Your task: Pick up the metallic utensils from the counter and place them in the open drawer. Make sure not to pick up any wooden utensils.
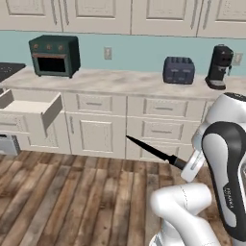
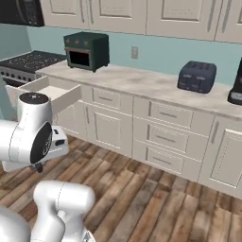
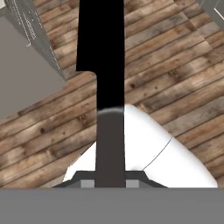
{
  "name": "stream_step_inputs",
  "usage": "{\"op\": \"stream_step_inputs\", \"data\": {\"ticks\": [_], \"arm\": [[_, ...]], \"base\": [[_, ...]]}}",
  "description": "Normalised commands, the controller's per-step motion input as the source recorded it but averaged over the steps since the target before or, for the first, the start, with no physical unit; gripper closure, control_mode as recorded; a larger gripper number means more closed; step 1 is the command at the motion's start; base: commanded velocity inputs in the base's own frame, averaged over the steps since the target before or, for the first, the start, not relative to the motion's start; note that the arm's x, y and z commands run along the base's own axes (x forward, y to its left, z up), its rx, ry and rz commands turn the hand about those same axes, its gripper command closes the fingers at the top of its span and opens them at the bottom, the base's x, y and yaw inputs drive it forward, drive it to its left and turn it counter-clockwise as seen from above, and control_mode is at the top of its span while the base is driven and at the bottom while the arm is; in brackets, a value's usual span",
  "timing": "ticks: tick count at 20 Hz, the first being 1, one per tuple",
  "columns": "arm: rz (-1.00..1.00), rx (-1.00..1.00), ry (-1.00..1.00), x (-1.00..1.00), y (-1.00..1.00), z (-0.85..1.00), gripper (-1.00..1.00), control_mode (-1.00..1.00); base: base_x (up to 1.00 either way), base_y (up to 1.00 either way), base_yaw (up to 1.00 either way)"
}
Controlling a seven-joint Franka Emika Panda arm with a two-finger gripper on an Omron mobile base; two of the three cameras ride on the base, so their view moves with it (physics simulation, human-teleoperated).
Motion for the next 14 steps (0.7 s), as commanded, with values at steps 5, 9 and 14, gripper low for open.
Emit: {"op": "stream_step_inputs", "data": {"ticks": [5, 9, 14], "arm": [[0.00, 0.00, 0.00, 0.00, 0.00, 0.00, 1.00, 1.00], [0.00, 0.00, 0.00, 0.00, 0.00, 0.00, 1.00, 1.00], [0.00, 0.00, 0.00, 0.00, 0.00, 0.00, 1.00, 1.00]], "base": [[1.00, 0.09, 0.00], [1.00, 0.20, 0.04], [0.94, 0.40, 0.22]]}}
